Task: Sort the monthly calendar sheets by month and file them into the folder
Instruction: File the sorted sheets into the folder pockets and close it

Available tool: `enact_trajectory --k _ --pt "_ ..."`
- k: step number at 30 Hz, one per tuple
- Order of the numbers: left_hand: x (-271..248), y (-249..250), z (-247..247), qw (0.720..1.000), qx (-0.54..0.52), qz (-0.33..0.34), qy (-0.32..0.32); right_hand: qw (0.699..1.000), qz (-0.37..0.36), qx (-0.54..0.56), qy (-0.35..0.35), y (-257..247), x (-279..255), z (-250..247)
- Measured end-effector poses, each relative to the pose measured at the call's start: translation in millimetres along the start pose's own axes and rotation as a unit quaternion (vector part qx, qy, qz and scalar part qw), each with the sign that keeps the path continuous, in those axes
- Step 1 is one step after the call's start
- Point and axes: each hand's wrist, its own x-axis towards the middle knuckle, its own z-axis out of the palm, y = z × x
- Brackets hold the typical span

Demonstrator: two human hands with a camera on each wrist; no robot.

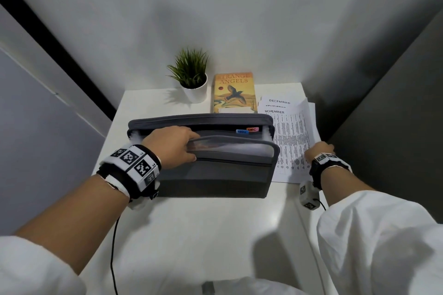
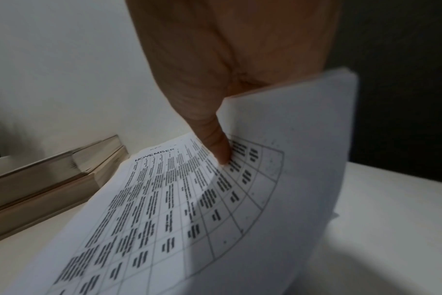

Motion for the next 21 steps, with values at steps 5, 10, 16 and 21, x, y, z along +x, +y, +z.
enact_trajectory --k 5,10,16,21 --pt "1.0 0.3 -0.4 1.0 0.002 -0.002 -0.003 0.997 -0.018 0.069 0.009 -6.9 -2.2 0.2" --pt "-0.2 -1.0 0.6 1.0 -0.005 0.003 0.0 0.986 0.015 0.159 -0.044 -10.2 -4.5 -6.7" --pt "0.7 -1.5 0.3 1.0 -0.006 0.007 0.004 0.983 -0.005 0.166 -0.081 -4.7 -0.5 -1.7" --pt "0.0 0.0 -0.8 1.0 -0.005 0.007 0.004 0.986 -0.02 0.136 -0.089 -12.8 -7.5 2.9"
